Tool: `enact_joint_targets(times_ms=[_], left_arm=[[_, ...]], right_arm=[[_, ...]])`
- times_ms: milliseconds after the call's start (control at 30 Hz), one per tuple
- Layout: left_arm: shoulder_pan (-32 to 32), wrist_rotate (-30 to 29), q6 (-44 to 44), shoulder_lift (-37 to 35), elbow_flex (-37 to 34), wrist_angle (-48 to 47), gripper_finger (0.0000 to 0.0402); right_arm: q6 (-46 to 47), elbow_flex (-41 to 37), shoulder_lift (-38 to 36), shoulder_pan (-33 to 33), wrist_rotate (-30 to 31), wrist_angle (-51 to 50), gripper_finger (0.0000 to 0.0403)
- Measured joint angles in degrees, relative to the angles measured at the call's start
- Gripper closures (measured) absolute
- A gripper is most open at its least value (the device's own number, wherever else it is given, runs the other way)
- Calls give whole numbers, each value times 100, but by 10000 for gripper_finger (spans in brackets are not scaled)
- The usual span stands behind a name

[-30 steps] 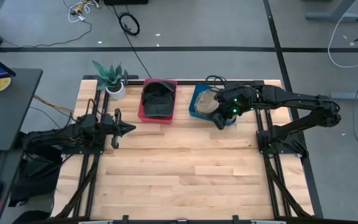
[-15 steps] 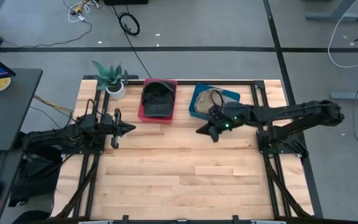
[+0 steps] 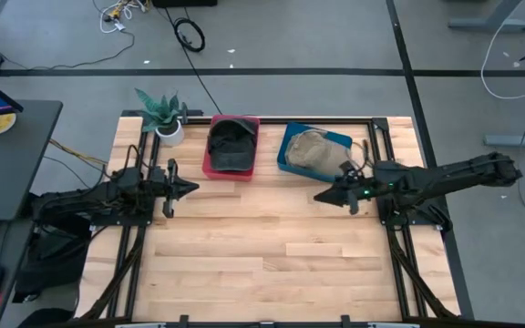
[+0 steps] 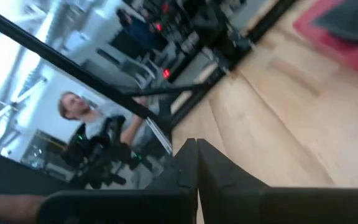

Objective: Pick & Place hat
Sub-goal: Return to Home Position

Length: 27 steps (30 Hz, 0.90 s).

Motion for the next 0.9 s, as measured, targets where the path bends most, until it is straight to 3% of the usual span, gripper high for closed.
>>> enact_joint_targets(times_ms=[433, 633, 900], left_arm=[[2, -3, 0, 0, 0, 0, 399], [2, -2, 0, 0, 0, -2, 399], [2, -2, -1, 0, 2, 0, 399]], right_arm=[[-440, -653, -1925, 710, 699, -324, 403], [-845, -892, -2736, 755, 799, -452, 403], [-1392, -900, -4159, 740, 1088, -1399, 403]])
